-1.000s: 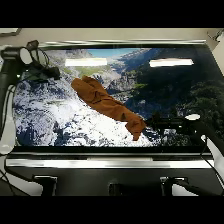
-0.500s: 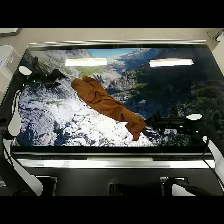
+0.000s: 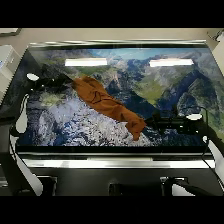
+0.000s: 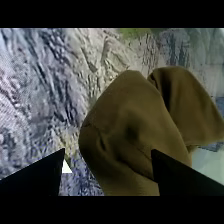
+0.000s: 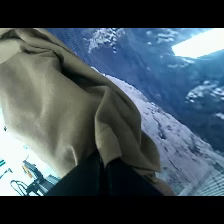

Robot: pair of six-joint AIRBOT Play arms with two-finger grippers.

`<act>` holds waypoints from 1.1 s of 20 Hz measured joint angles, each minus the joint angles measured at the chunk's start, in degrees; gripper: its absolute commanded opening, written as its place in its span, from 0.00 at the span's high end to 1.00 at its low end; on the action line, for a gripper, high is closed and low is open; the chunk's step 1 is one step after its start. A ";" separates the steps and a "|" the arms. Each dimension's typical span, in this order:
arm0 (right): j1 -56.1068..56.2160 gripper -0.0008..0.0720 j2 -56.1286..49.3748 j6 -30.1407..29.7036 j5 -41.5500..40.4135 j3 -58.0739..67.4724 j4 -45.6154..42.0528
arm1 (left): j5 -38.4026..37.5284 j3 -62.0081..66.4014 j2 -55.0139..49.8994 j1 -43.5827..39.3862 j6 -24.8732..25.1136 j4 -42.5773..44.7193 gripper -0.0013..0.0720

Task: Fold the clothes and pants, and hang the long-sleeved shirts on hangers.

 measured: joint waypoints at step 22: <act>0.09 0.95 14.32 -8.74 -6.32 24.11 -7.96 | 1.42 5.86 19.02 0.09 4.50 -4.02 0.96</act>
